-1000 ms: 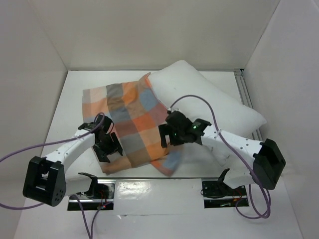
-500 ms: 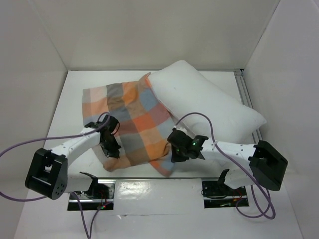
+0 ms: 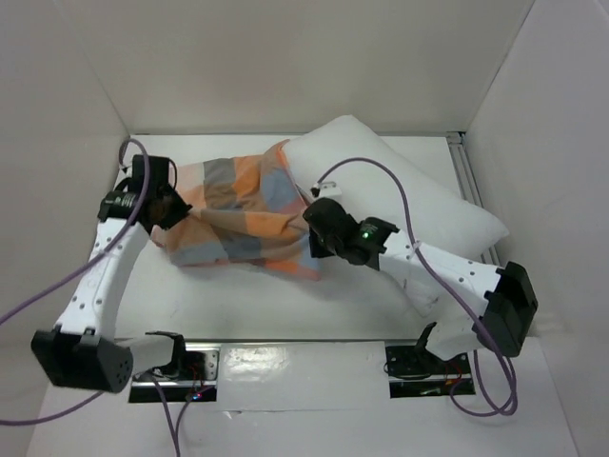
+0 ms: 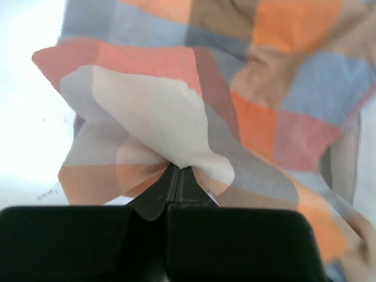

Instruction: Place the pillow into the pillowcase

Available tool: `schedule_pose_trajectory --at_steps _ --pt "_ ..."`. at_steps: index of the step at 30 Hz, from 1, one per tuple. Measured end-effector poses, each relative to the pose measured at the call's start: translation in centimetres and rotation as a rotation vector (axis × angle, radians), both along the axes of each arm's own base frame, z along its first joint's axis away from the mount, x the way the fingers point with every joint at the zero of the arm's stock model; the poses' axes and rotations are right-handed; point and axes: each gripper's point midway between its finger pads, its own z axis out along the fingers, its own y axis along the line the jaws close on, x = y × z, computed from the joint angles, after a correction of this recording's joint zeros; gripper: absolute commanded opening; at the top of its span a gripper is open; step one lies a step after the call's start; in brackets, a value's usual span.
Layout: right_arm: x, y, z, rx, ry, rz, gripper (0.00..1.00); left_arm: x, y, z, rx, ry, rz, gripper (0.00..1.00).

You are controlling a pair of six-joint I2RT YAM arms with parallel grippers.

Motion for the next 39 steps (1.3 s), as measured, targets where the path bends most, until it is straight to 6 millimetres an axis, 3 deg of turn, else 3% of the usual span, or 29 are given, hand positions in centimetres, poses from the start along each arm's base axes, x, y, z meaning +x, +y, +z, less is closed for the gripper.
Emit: schedule_pose_trajectory --at_steps 3,4,5,6,7,8,9,10,11,12,14,17,19,22,24,27,29,31,32,34,39 --pt "4.3 -0.1 1.7 -0.029 -0.054 -0.013 0.0 3.3 2.0 -1.8 0.032 0.054 0.045 0.01" --pt "5.9 -0.3 1.9 -0.044 -0.067 -0.02 0.0 4.7 2.7 -3.3 0.047 0.095 0.055 0.24" --pt "7.9 -0.5 1.8 -0.062 -0.073 -0.03 0.0 6.1 3.3 -4.7 0.058 0.135 0.061 0.4" --pt "9.7 -0.7 1.7 -0.077 -0.077 -0.038 0.07 7.3 3.9 -6.1 0.068 0.175 0.06 0.56" --pt "11.6 -0.8 1.5 -0.089 -0.076 -0.045 0.17 8.4 4.4 -7.4 0.074 0.213 0.06 0.82" --pt "13.2 -0.9 1.3 -0.095 -0.074 -0.052 0.26 9.5 4.8 -8.5 0.08 0.243 0.058 0.93" --pt "14.9 -1.1 1.0 -0.104 -0.072 -0.054 0.51 10.5 5.3 -9.4 0.082 0.265 0.065 0.99" --pt "16.1 -1.4 0.8 -0.104 -0.07 -0.063 0.63 10.9 5.7 -9.9 0.089 0.278 0.064 1.0" --pt "17.0 -1.9 0.7 -0.113 -0.071 -0.067 0.71 10.8 5.9 -10.1 0.096 0.285 0.06 0.99" --pt "17.4 -2.2 0.6 -0.118 -0.07 -0.065 0.85 10.4 5.9 -9.9 0.098 0.287 0.057 0.96" --pt "17.2 -2.2 0.7 -0.112 -0.069 -0.05 0.95 8.7 5.7 -8.7 0.1 0.263 0.054 0.86" --pt "15.7 -2.2 1.4 -0.086 -0.08 -0.022 1.0 4.8 4.8 -6.5 0.082 0.195 0.039 0.86" --pt "14.1 -2.6 1.9 -0.068 -0.08 -0.007 1.0 2.3 4.1 -6.1 0.056 0.164 0.027 0.9" --pt "12.3 -2.8 3.1 -0.038 -0.092 0.004 1.0 -1.8 3.4 -9.3 0.019 0.226 0.037 0.94" --pt "11.5 -2.7 3.7 -0.027 -0.1 0.012 1.0 -3.8 3.2 -12.7 0.0 0.328 0.049 0.95" --pt "10.4 -2.7 3.2 -0.027 -0.086 0.029 1.0 -5.3 3.1 -17.0 -0.02 0.463 0.074 0.95" --pt "9.8 -2.7 2.3 -0.037 -0.064 0.038 1.0 -5.3 3.1 -18.7 -0.047 0.503 0.084 0.95" --pt "9.2 -2.8 1.3 -0.05 -0.04 0.045 1.0 -4.3 2.9 -19.7 -0.082 0.495 0.102 0.76" --pt "8.9 -3.0 0.9 -0.057 -0.027 0.046 1.0 -3.8 2.8 -20.0 -0.098 0.49 0.107 0.56" --pt "8.8 -3.2 0.3 -0.073 -0.011 0.039 1.0 -2.9 2.4 -20.7 -0.131 0.489 0.107 0.0" --pt "9.4 -4.6 0.7 -0.109 -0.012 -0.015 1.0 -2.6 1.6 -19.8 -0.171 0.426 0.073 0.0"
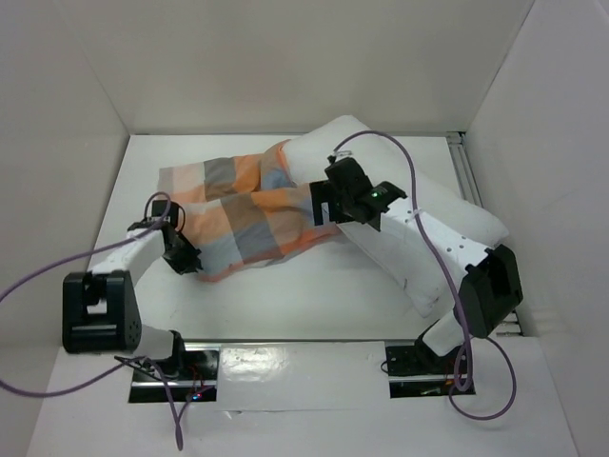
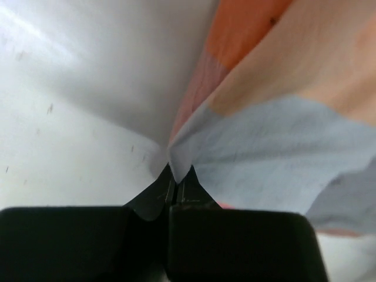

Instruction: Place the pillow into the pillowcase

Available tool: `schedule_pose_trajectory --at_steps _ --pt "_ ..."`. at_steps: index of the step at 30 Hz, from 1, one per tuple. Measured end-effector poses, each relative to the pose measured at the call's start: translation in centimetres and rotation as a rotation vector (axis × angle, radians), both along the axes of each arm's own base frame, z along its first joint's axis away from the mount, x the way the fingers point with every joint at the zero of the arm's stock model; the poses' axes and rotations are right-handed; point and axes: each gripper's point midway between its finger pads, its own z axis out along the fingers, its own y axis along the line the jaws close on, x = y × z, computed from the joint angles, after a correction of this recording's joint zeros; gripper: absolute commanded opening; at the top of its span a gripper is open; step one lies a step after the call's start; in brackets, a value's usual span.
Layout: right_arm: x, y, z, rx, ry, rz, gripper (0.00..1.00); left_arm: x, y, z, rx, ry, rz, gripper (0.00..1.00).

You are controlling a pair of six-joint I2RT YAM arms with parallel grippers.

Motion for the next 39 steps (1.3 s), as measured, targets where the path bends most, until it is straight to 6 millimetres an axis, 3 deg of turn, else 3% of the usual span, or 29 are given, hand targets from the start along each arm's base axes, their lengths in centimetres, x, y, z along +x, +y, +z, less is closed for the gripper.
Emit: schedule_pose_trajectory --at_steps 3,6,8,9,10,13,15,16,19,21,24,27,29,31,35,39 --pt "2.0 -1.6 1.9 0.009 -0.044 -0.067 1.0 -2.0 -1.3 2.0 -0.04 -0.055 -0.025 0.0" --pt "4.6 -4.2 4.4 0.024 -0.102 -0.158 1.0 -4.8 -4.6 5.4 -0.129 -0.148 -0.094 0.0" --pt "6.2 -6.0 5.8 0.036 -0.135 -0.209 1.0 -6.6 -7.6 8.2 -0.237 -0.226 -0.164 0.22" --pt "6.7 -6.7 6.5 0.041 -0.15 -0.228 1.0 -7.5 -8.8 9.3 -0.277 -0.258 -0.196 0.53" --pt "7.3 -7.4 7.0 0.045 -0.162 -0.246 1.0 -8.2 -9.8 10.2 -0.315 -0.282 -0.225 0.73" --pt "8.6 -7.7 8.2 0.058 -0.184 -0.249 1.0 -9.9 -11.3 13.0 -0.359 -0.292 -0.304 0.96" --pt "9.0 -6.8 8.2 0.071 -0.18 -0.221 1.0 -8.9 -11.0 15.3 -0.315 -0.295 -0.314 0.99" --pt "9.0 -6.1 8.1 0.074 -0.175 -0.201 1.0 -7.5 -10.6 16.6 -0.269 -0.315 -0.312 0.99" --pt "8.4 -3.3 6.9 0.071 -0.146 -0.125 1.0 -2.1 -8.9 19.9 -0.121 -0.386 -0.271 0.99" --pt "7.2 -0.6 5.9 0.072 -0.12 -0.052 1.0 1.8 -7.4 20.7 -0.031 -0.415 -0.231 1.0" --pt "4.4 3.1 4.3 0.068 -0.08 0.052 1.0 6.9 -4.8 19.6 0.086 -0.394 -0.183 1.0" --pt "1.0 5.6 1.4 0.047 -0.011 0.137 1.0 13.6 -2.5 16.8 0.18 -0.325 -0.17 1.0" --pt "-0.7 6.0 -0.6 0.036 0.037 0.159 1.0 17.7 -1.7 13.9 0.214 -0.278 -0.194 1.0" --pt "-1.9 5.8 -2.4 0.027 0.085 0.157 1.0 20.5 -1.8 10.9 0.228 -0.239 -0.239 1.0" --pt "-3.3 4.8 -5.0 0.012 0.155 0.122 1.0 22.5 -4.4 5.4 0.213 -0.162 -0.356 1.0" --pt "-3.9 4.9 -6.1 0.028 0.183 0.106 1.0 23.0 -8.1 2.9 0.161 -0.147 -0.459 0.97"
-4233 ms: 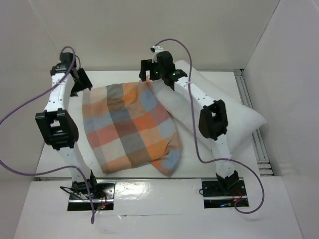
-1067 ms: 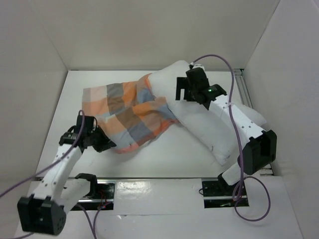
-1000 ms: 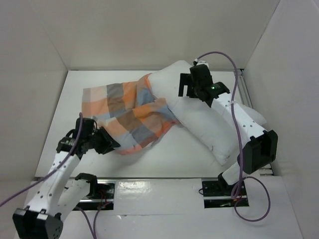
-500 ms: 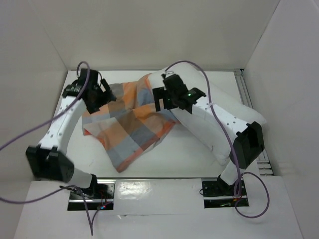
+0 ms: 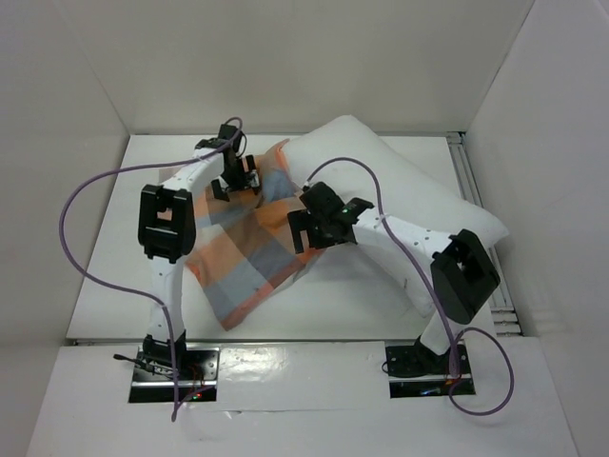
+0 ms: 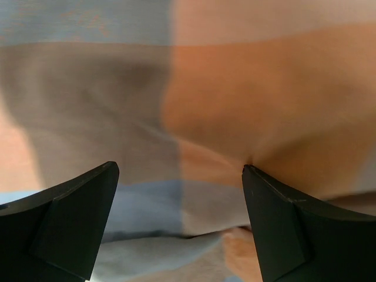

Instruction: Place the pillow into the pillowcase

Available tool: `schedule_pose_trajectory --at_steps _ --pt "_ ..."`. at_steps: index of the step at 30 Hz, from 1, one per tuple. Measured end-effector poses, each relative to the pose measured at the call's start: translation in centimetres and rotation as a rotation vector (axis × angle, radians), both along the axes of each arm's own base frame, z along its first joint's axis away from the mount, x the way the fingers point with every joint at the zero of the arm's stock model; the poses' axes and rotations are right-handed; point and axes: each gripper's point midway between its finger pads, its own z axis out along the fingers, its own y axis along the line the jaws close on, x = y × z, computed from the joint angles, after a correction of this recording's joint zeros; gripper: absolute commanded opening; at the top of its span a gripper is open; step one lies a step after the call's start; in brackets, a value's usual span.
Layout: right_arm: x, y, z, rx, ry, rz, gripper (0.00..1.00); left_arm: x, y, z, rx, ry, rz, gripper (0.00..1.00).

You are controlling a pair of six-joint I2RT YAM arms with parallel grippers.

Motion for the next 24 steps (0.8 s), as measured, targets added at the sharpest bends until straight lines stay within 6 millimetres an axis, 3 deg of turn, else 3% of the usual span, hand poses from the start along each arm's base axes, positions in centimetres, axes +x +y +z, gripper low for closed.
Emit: schedule_pose_trajectory --at_steps 3,5,7,8,9,11,12,13,14,15,20,24 --pt "0.1 0.5 -1.1 0.003 0.015 -0.005 1.0 0.4 -1.8 -0.9 -0.034 0.001 -0.053 0.83" --pt "0.6 1.0 -2.3 0.003 0.026 -0.01 1.0 0.7 -2.3 -1.5 -0.049 0.007 -0.06 0.46" --pt "0.7 1.3 -4.2 -0.013 0.053 -0.012 0.88 1.1 -2.2 -2.5 -0.061 0.015 -0.061 0.0" --pt "0.7 1.4 -5.2 -0.023 0.068 -0.012 0.82 1.3 -1.9 -2.7 -0.066 0.019 -0.055 0.0" --pt "0.7 1.5 -6.2 -0.033 0.083 -0.014 0.64 1.6 -1.6 -2.6 -0.072 0.012 -0.045 0.0" --pt "0.7 1.6 -7.8 -0.045 0.107 -0.019 0.44 2.0 -0.4 -2.6 -0.08 0.008 -0.019 0.0" --pt "0.8 1.7 -8.2 -0.05 0.111 -0.023 0.31 2.2 0.5 -2.6 -0.074 0.005 0.001 0.0" --pt "1.1 2.0 -8.1 -0.036 0.103 -0.026 0.12 2.4 1.7 -2.6 -0.072 0.004 0.028 0.0" --pt "1.2 2.3 -8.1 -0.026 0.098 -0.025 0.04 2.6 2.9 -2.6 -0.068 0.001 0.059 0.0" --pt "1.2 2.4 -8.3 -0.023 0.099 -0.028 0.0 2.8 4.2 -2.7 -0.059 -0.002 0.092 0.0" --pt "0.7 2.9 -8.4 -0.032 0.083 -0.034 0.0 3.2 10.7 -2.5 -0.007 -0.017 0.226 0.0" --pt "-1.3 2.1 -8.2 -0.062 0.075 -0.024 0.0 3.8 15.3 -1.0 0.047 -0.05 0.312 0.0"
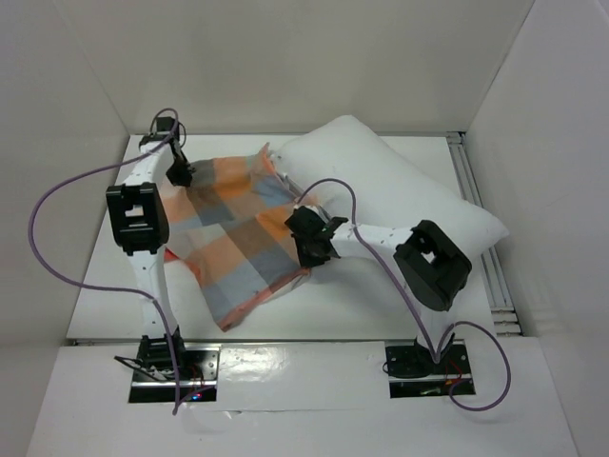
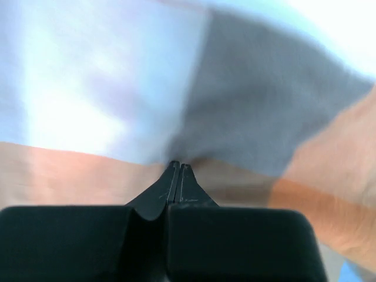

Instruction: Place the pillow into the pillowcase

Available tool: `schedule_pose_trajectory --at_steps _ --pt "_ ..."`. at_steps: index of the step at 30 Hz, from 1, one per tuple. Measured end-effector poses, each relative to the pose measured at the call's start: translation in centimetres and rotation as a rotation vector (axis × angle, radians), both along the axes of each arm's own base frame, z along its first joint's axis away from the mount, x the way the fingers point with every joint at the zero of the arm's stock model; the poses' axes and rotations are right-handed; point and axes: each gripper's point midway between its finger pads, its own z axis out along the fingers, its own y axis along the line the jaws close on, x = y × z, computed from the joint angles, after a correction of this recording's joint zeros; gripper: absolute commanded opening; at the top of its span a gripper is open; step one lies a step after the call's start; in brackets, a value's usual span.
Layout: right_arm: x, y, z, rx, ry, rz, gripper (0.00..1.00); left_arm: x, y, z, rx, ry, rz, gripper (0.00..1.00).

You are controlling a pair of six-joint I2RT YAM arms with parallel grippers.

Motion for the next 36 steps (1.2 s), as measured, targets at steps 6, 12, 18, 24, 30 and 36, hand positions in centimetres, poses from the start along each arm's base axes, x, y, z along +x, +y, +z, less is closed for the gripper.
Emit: schedule_pose_trajectory --at_steps 6,12,18,24,30,36 --pt "-4.4 -2.0 1.0 -0.052 0.017 0.023 0.0 1.4 4.4 3.2 0.078 -0.075 0.088 0.0" --pt "-5.8 -2.6 3.9 -0.098 -0.012 0.017 0.96 -0.1 3.3 1.9 0.07 -0.024 0.062 0.19" --pt "-2.4 -3.3 13.6 -0.062 -0.212 -0.073 1.0 -3.0 -6.6 2.8 0.051 0.018 -0.176 0.82" --pt "7.5 -7.6 22.9 -0.022 -0.438 -0.257 1.0 -4.2 -16.6 2.3 0.033 0.025 -0.381 0.84" --pt "17.6 -8.5 20.0 -0.194 -0.472 -0.31 1.0 -4.5 -15.1 -1.9 0.029 0.122 -0.344 0.6" --pt "21.6 -9.5 11.8 -0.27 -0.346 -0.272 0.16 -3.7 -12.3 -2.1 -0.004 0.129 -0.262 0.0"
